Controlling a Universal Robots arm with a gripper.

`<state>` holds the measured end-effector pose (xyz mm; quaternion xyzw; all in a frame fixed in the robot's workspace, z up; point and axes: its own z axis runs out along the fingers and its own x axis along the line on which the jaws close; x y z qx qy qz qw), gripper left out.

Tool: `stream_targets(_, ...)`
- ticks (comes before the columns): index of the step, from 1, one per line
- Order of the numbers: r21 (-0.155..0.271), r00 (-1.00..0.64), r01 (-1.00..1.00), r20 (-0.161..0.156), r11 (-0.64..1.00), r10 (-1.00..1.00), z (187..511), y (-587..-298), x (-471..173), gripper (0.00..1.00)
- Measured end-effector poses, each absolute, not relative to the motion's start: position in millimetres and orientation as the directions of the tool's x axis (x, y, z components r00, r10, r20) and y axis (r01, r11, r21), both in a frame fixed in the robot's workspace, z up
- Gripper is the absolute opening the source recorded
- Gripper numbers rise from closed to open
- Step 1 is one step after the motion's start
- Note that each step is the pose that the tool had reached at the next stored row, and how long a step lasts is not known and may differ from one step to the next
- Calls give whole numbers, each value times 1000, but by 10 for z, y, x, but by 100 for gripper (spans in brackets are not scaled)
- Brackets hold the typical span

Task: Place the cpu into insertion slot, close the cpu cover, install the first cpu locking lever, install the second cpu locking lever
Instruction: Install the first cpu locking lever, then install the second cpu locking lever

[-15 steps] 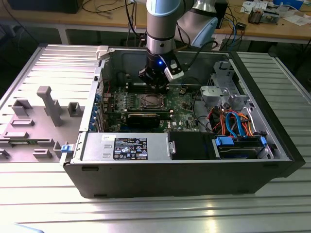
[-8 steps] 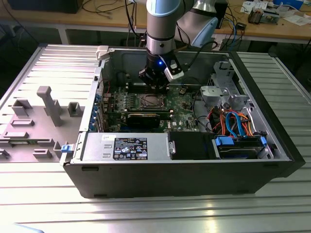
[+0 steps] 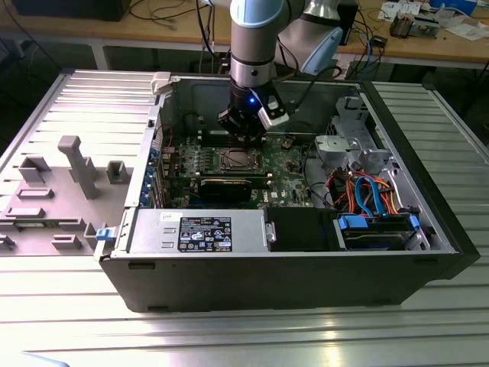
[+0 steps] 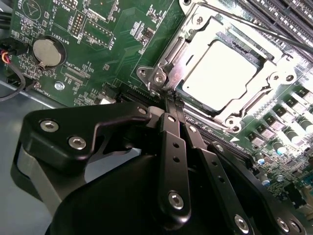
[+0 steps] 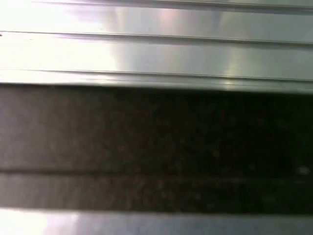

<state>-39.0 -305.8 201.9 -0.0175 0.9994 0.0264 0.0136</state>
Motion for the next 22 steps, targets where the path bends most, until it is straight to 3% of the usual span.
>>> stream_targets(22,49,-999,-36,-28,998,-34,2094,-3101,-388,11)
